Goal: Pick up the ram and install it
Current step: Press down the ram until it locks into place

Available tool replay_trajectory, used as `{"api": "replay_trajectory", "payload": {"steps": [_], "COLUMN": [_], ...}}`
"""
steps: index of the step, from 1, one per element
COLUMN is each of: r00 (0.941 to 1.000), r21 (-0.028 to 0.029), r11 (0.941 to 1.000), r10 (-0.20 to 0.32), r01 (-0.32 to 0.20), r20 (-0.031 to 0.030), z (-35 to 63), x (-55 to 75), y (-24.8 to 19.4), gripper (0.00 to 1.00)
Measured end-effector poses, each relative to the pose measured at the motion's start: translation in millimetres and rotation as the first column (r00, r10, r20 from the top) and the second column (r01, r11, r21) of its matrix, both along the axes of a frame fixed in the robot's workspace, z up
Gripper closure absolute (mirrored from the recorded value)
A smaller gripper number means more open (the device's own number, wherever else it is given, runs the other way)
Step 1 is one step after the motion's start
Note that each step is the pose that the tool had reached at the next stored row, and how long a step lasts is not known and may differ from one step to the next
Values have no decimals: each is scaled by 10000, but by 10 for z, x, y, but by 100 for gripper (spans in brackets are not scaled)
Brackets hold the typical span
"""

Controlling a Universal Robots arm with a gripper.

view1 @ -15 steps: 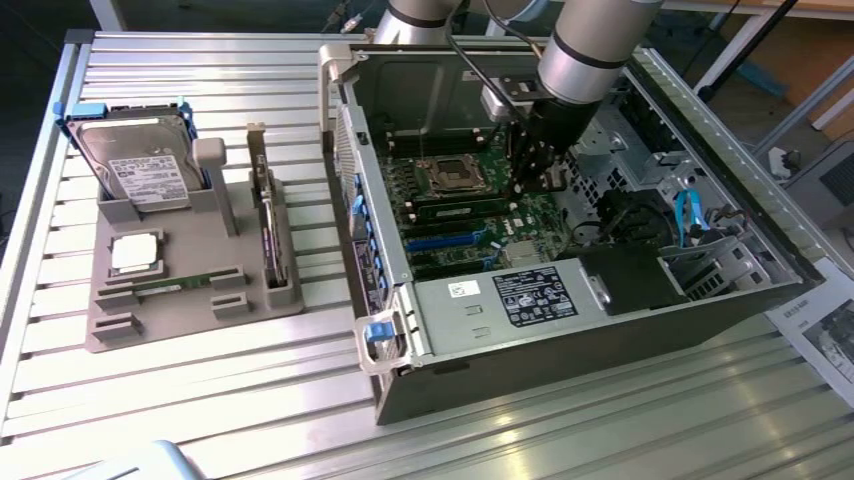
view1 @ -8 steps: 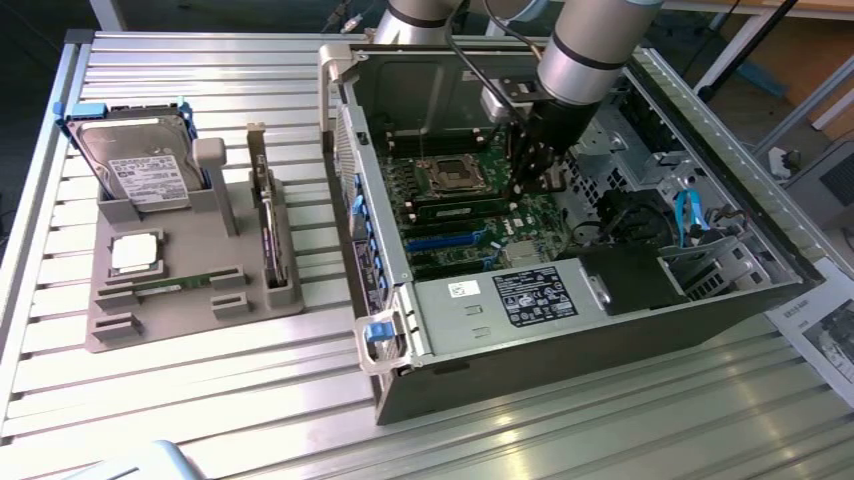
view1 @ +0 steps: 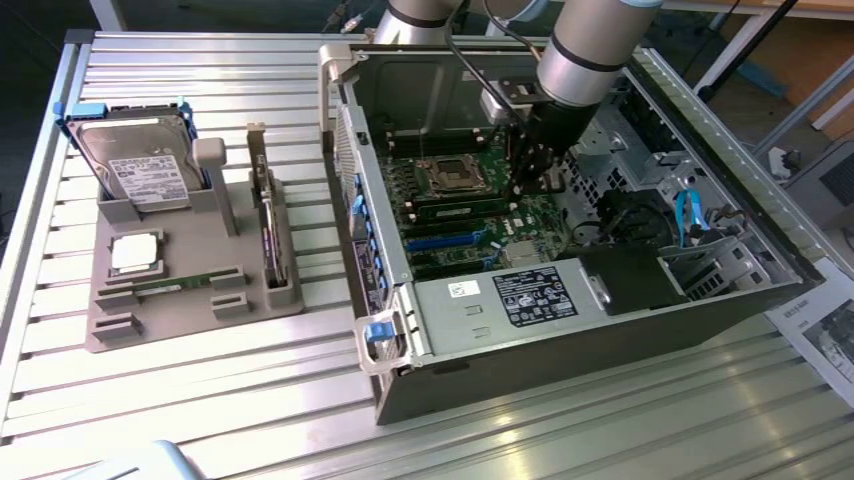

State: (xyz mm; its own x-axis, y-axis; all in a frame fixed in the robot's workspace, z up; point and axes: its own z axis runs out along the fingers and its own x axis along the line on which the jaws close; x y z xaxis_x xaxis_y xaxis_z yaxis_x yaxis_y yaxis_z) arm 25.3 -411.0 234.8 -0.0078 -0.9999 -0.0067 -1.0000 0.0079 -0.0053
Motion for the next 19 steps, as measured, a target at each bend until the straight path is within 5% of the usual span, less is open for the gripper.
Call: {"api": "replay_trajectory", "payload": {"steps": [19], "r00": [10000], "r21": [-2], "r11": [10000], "r10": [0], "r01": [0], "r20": [0], "z": [-36], "x": [0], "y": [0], "gripper": [90]}}
